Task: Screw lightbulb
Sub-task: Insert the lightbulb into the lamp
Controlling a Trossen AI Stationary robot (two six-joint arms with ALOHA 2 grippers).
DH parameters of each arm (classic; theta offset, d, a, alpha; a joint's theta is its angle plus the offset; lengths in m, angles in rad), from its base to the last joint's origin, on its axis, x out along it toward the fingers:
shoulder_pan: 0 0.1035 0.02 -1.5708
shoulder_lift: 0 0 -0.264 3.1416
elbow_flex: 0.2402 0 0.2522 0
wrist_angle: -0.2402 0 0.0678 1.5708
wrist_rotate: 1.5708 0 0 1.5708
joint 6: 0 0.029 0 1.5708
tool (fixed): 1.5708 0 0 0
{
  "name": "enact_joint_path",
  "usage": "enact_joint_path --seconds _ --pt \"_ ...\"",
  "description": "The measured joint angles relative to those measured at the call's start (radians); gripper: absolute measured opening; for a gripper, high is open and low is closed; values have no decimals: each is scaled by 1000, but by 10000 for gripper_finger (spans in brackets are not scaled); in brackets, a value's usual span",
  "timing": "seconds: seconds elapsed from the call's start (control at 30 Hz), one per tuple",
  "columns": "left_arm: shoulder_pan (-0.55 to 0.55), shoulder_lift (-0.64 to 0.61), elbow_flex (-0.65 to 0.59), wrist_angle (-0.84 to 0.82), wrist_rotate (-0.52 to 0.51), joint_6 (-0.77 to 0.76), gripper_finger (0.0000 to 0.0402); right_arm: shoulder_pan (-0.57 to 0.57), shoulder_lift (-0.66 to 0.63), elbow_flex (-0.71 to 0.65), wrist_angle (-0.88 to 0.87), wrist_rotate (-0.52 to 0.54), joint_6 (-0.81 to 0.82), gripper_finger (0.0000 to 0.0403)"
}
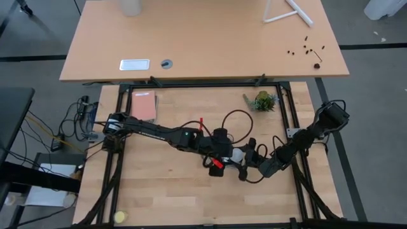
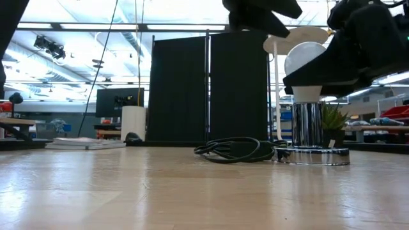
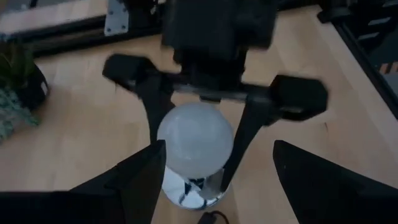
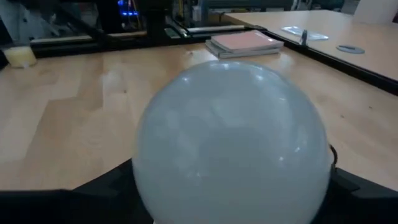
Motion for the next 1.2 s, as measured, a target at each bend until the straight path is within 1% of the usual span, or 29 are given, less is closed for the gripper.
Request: enact_joint_path --seconds 0.13,0.3,0.6,0.83,1.0,1.07,1.2 --pt "-18 0 6 -5 -13 27 277 -10 0 0 -3 -13 13 291" --pt "-20 0 6 -7 -11 7 263 -12 0 0 -3 -13 17 291" --pt "-22 0 7 -91 -9 -71 262 -12 0 0 -34 -10 26 291" --pt "-40 0 7 -114 4 -79 262 -26 -16 0 -74 -8 43 291" --pt "-56 0 7 -162 4 -98 262 -39 -91 0 -156 -9 47 291" --pt "-65 0 7 -165 4 -124 262 -39 -126 0 -222 -13 58 292" --pt "-99 0 7 -170 -4 -108 262 -40 -186 0 -334 -25 95 293"
